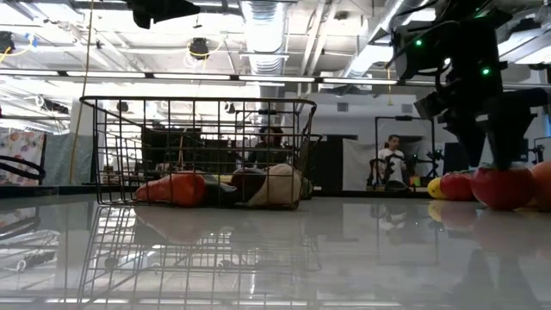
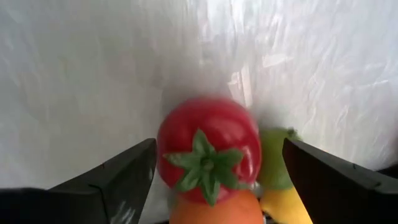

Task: Sort produce into baskets
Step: Put the tomato into the top wire basket

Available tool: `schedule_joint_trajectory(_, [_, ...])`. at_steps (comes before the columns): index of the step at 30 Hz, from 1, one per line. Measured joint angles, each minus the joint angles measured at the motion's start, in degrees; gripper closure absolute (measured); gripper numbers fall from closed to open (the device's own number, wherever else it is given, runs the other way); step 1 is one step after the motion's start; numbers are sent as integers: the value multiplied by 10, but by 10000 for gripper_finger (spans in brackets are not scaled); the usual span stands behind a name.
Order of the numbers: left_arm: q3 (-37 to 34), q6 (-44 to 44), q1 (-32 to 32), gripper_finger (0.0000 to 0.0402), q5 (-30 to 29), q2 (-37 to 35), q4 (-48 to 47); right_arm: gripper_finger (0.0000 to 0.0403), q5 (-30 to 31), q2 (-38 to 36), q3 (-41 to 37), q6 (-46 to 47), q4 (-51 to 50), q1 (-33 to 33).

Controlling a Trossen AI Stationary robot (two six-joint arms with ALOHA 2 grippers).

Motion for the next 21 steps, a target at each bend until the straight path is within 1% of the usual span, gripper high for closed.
schedule_joint_trajectory(8, [0, 0, 0, 123, -1, 0, -6, 29, 0, 0, 0, 20, 0, 27])
schedule_joint_trajectory(13, [0, -1, 0, 123, -1, 0, -6, 29, 10, 2, -35, 30, 16, 45])
schedule_joint_trajectory(17, [0, -1, 0, 123, -1, 0, -5, 30, 13, 20, -30, 32, 18, 46])
schedule_joint_trajectory(21, [0, -2, 0, 123, -1, 0, -5, 40, 13, 45, -28, 32, 15, 46])
